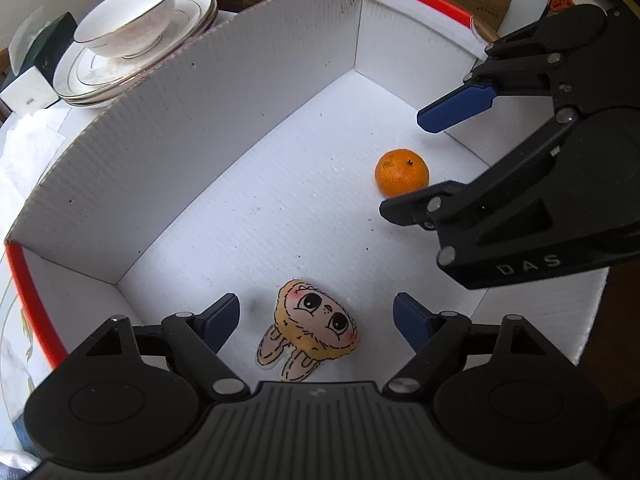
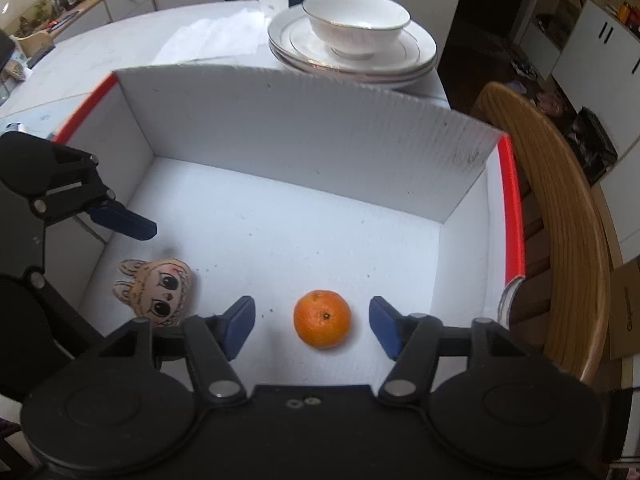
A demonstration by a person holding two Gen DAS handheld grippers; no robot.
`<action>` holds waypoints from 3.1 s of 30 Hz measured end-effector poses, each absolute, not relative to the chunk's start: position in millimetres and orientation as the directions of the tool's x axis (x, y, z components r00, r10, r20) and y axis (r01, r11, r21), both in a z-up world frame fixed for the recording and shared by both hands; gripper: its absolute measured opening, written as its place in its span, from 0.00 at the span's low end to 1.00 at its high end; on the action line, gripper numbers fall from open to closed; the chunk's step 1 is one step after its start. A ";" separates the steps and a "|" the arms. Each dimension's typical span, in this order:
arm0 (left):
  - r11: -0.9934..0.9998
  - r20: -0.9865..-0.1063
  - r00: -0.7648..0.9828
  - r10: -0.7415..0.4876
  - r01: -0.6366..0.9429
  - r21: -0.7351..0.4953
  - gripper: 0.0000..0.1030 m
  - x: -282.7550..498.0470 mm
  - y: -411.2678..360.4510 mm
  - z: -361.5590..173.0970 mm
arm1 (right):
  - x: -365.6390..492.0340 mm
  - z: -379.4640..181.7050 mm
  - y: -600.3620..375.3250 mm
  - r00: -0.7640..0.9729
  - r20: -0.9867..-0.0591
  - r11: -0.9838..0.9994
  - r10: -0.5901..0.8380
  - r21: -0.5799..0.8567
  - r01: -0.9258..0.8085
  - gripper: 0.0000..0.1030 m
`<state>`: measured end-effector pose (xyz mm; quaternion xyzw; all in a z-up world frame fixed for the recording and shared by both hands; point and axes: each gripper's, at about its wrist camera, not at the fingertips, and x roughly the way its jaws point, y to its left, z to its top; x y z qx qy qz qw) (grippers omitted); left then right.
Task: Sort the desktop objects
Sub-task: 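Open the right tool to drop the orange while the left tool releases the plush, then withdraw both tools from the box back toward the items on the table, then grasp the blueberry bread bag with the right tool while the left tool grasps the clear bead bag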
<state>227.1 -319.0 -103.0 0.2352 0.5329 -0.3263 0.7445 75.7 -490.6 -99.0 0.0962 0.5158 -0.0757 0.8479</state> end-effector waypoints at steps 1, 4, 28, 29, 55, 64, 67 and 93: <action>0.678 -0.943 0.227 -0.243 0.735 0.002 0.83 225.8 -317.8 -101.8 | 74.4 -96.9 -489.9 0.463 -0.886 0.971 -0.030 0.084 0.222 0.66; 0.683 -0.929 0.252 -0.272 0.731 -0.002 0.86 221.7 -311.7 -90.7 | 69.9 -89.6 -489.4 0.489 -0.872 0.971 -0.019 0.100 0.216 0.72; 0.763 -0.767 0.430 -0.476 0.636 -0.118 0.98 195.3 -272.2 -24.5 | 21.9 -16.5 -490.3 0.719 -0.694 0.950 0.019 0.237 0.203 0.97; 0.766 -0.760 0.435 -0.484 0.631 -0.126 0.98 192.8 -269.2 -21.8 | 20.2 -15.5 -489.7 0.725 -0.688 0.948 0.020 0.243 0.205 0.98; 0.784 -0.621 0.551 -0.557 0.595 -0.175 1.00 143.8 -150.4 11.2 | 13.8 16.1 -410.2 0.769 -0.634 0.900 -0.081 0.285 0.329 1.00; 0.803 -0.625 0.567 -0.537 0.571 -0.172 1.00 135.7 -91.9 6.8 | 35.3 17.2 -365.5 0.762 -0.643 0.900 -0.081 0.282 0.333 1.00; 0.804 -0.627 0.566 -0.535 0.569 -0.173 1.00 133.2 -73.3 3.9 | 43.4 16.9 -350.9 0.759 -0.646 0.902 -0.077 0.280 0.329 1.00; 0.854 -0.720 0.554 -0.418 0.510 -0.103 1.00 136.1 37.3 -65.5 | 126.0 -10.3 -250.1 0.711 -0.703 0.915 -0.028 0.269 0.302 0.99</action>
